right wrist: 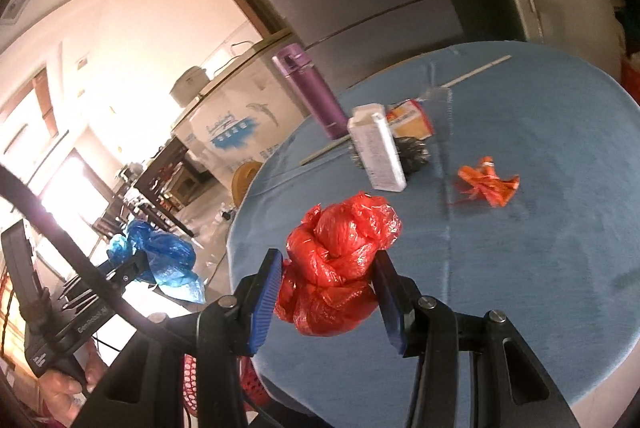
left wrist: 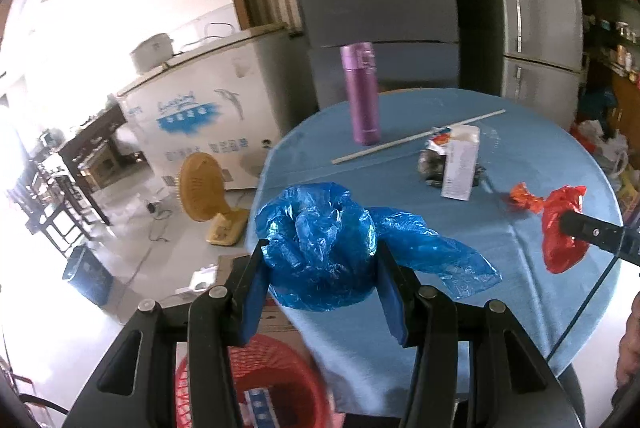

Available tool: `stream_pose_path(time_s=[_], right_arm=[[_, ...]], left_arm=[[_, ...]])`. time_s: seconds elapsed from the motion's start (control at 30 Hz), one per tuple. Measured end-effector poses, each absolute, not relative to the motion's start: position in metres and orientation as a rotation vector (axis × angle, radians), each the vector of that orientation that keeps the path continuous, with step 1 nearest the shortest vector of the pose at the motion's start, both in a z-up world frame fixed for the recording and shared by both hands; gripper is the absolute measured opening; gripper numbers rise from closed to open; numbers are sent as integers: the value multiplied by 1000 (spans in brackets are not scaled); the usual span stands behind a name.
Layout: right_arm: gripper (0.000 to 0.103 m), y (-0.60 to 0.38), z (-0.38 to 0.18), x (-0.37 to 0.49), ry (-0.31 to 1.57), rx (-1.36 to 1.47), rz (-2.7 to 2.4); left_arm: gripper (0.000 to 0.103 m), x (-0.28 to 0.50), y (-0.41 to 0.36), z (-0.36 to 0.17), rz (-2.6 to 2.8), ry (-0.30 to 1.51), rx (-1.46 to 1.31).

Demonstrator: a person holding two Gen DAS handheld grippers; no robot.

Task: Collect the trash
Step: 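Lift both held bags and carry them toward the red basket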

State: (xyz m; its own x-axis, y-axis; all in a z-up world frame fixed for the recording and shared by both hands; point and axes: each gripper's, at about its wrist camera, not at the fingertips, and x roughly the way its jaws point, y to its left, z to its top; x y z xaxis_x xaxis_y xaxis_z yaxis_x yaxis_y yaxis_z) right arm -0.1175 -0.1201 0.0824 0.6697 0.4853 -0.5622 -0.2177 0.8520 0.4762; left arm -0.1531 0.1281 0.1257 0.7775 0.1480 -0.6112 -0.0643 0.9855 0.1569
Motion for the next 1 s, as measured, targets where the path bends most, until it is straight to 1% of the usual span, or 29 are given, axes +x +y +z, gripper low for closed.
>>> stream_pose_path(time_s=[0.23, 0.6, 1.0], right_arm=[[49, -94, 83, -119, 753, 359, 460], [49, -55, 83, -122, 758, 294, 535], [49, -11, 70, -117, 822, 239, 614]], left_arm=[[52, -168, 156, 126, 191, 654, 140], [52, -174, 186, 111, 229, 686, 98], [52, -174, 208, 90, 262, 734, 83]])
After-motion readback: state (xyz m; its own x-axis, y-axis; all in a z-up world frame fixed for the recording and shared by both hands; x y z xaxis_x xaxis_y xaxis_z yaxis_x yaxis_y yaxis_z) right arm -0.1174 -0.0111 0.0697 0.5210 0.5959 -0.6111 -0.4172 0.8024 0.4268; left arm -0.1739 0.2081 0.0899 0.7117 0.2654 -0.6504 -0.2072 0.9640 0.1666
